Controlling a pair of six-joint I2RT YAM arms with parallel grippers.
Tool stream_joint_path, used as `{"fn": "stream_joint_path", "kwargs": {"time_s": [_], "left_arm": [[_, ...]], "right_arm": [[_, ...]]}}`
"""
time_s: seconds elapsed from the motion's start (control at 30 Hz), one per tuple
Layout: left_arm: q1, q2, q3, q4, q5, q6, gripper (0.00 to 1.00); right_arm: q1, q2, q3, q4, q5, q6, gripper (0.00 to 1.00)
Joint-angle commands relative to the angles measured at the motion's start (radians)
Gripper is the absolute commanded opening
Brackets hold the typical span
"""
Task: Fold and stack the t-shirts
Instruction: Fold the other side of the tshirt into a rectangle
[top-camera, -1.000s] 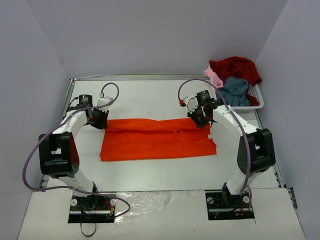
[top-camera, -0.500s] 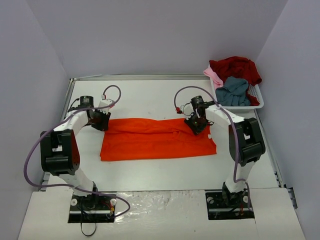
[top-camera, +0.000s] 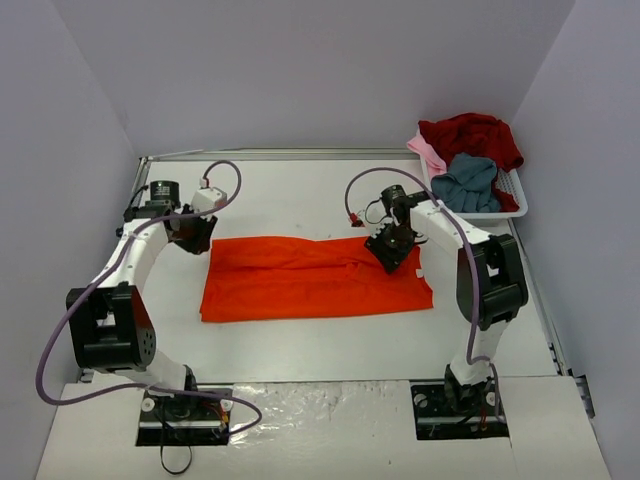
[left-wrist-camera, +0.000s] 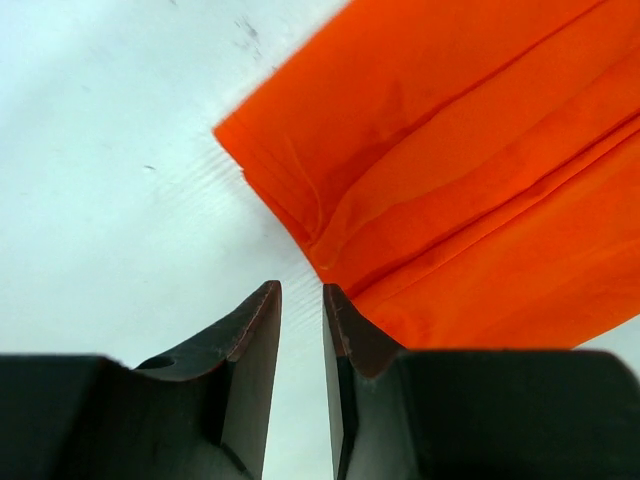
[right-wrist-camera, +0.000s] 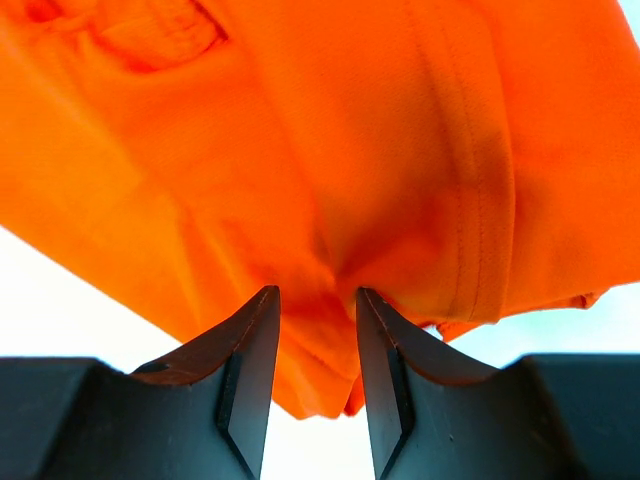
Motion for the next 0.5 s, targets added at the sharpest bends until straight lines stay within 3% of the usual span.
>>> {"fn": "stream_joint_path", "kwargs": {"time_s": [0.0,0.27,0.47], "left_arm": [[-0.002,-0.096,0.08,-0.054,-0.017,0.017,0.23],[-0.001,-0.181,0.175,-0.111,0.012,-0.06,0.24],[0.004,-0.204,0.19,-0.133,-0.008,-0.081,0.24]], "right_arm": [[0.003,-0.08,0.059,-0.144,-0.037,-0.055,0.33],[-0.006,-0.202,0.069,-0.218,-0.054,-0.092,0.34],[-0.052,-0.187,0.078,-0.176,-0.064,-0.11,0.34]]}}
